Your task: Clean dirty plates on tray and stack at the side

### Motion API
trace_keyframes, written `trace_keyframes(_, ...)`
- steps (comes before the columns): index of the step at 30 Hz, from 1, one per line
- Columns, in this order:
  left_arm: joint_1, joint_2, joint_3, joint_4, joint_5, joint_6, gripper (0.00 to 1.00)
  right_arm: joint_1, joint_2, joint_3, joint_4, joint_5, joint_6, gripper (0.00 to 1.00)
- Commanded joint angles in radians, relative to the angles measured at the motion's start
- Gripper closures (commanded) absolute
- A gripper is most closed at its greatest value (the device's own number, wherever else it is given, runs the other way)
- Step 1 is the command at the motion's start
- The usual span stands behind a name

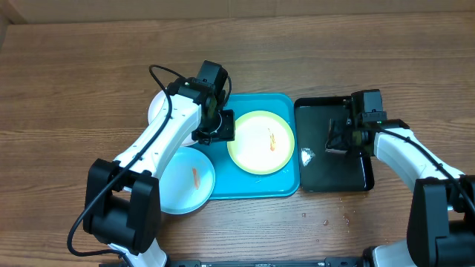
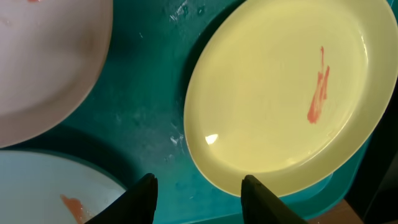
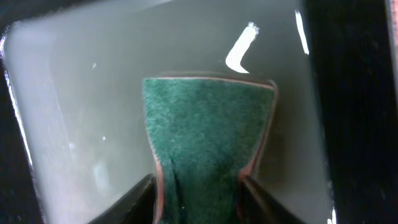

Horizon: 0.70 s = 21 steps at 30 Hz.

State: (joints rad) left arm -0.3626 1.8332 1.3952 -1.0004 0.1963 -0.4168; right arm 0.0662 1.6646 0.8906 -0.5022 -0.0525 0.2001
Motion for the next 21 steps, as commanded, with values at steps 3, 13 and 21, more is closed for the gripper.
trace_keyframes(3,-0.019,0.011,-0.013,0.02,-0.073,-0.009,0.57,-0.003,0.009,0.001,-0.003,0.006,0.008,0.78)
trace_keyframes(13,-0.045,0.011,-0.082,0.14,-0.075,-0.011,0.65,-0.003,0.009,0.001,-0.009,0.007,0.008,0.78)
trace_keyframes(21,-0.046,0.011,-0.164,0.233,-0.105,-0.079,0.69,-0.003,0.009,0.001,-0.015,0.007,0.008,0.77)
